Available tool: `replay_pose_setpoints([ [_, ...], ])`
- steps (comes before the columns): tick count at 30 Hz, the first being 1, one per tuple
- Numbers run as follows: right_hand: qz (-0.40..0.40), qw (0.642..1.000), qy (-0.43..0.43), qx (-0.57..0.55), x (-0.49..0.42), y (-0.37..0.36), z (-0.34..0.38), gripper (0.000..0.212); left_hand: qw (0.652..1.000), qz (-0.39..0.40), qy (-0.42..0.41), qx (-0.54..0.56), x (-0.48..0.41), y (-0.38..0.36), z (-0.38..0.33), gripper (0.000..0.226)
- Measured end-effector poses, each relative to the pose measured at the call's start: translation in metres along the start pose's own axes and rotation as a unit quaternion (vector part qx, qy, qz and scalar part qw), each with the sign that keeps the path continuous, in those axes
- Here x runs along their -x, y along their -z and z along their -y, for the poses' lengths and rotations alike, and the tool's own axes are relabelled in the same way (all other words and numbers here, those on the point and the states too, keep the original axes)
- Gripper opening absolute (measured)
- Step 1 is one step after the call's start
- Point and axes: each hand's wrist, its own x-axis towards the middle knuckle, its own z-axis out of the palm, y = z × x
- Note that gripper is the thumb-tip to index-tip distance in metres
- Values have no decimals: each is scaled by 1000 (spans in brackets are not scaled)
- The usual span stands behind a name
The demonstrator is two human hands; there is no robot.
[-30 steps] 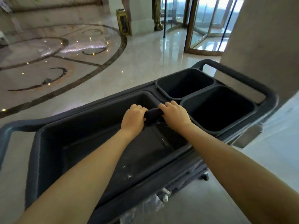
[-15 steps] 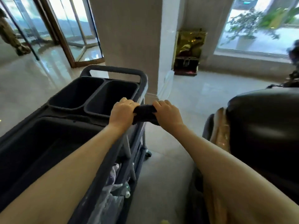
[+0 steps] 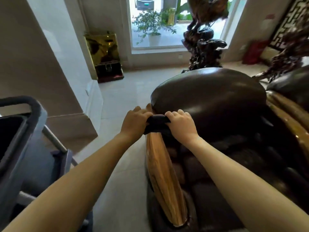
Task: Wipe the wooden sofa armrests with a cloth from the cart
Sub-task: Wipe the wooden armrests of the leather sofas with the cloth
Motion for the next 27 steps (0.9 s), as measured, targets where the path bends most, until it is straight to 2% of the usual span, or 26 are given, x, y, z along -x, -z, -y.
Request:
replay_pose_setpoints([
  [6, -10, 999, -48, 13, 1, -22, -53, 13, 998, -2, -33, 44, -48, -51, -16, 23],
  [11, 13, 997, -64, 32, -20, -55, -74, 17, 997, 19, -65, 40, -84, -96, 3, 22],
  [13, 40, 997, -67, 3, -31, -82, -81, 19, 996, 34, -73, 40, -96, -124, 15, 21],
  [15, 70, 989, -99, -87, -40, -119, -85, 20, 996, 44, -73, 39, -105, -159, 32, 22],
  [17, 82, 973, -140, -163, -44, -161, -87, 26, 995, 55, -75, 31, -108, -196, 50, 23],
  [21, 70, 970, -135, -187, -39, -244, -83, 45, 993, 88, -75, 21, -106, -262, 72, 25],
  [25, 66, 957, -191, -208, -32, -303, -88, 55, 997, 59, 10, 52, -81, -307, 73, 46],
  [27, 83, 954, -218, -187, -28, -326, -94, 61, 996, 46, -41, 71, -39, -332, 60, 47],
])
